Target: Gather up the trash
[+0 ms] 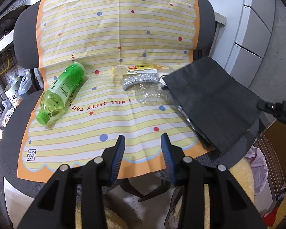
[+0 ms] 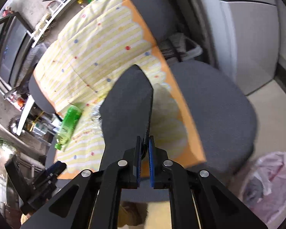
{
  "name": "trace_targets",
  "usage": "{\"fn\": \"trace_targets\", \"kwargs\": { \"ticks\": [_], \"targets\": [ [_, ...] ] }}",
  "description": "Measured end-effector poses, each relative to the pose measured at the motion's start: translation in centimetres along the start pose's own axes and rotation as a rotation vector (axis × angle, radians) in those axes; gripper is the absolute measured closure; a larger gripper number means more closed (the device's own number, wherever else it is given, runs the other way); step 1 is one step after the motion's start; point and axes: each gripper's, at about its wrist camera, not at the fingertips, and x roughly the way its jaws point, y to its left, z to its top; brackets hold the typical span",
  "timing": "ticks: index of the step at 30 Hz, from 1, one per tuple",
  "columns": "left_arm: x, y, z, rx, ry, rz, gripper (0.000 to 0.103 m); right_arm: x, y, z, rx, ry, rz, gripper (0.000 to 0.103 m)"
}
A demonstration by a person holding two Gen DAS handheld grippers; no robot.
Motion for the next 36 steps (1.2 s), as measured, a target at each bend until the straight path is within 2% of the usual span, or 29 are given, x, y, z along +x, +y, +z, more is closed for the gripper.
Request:
{"fn": "trace_targets", "kwargs": {
  "ticks": [4, 8, 16, 20, 24, 30, 36],
  "targets": [
    [0.1, -0.5, 0.0, 0.01, 0.0, -0.01, 0.065, -1.7, -1.0, -0.8, -0.028, -0.052, -0.09, 0.095],
    [0.1, -1.0, 0.0, 0.016, 0.0, -0.021, 0.065, -1.9, -0.6, 0.4, -0.065, -0.099, -0.155, 0.096],
    [0.2, -1.1, 0.0, 0.021, 0.0, -0.027, 0.065, 2.0, 2.2, 4.6, -0.171, -0.128, -0.279, 0.095],
    [0.5, -0.6, 0.1, 0.016, 0.002, -0.053, 0.065, 4.7, 4.0, 6.4, -0.215, -0.107, -0.291, 0.095],
    [0.7, -0.5, 0.9, 0.028, -0.01, -0.096, 0.065, 8.1, 5.8, 7.7, -0.209, -0.06, -0.221, 0.096],
    [1.7, -0.6, 2.7, 0.024, -0.027, -0.132, 0.065, 13.3, 8.4, 8.9, -0.144, 0.043, 0.092, 0.092],
    [4.3, -3.3, 4.5, 0.094, -0.02, -0.317, 0.065, 15.9, 9.1, 8.4, -0.142, 0.102, 0.119, 0.093]
  ]
}}
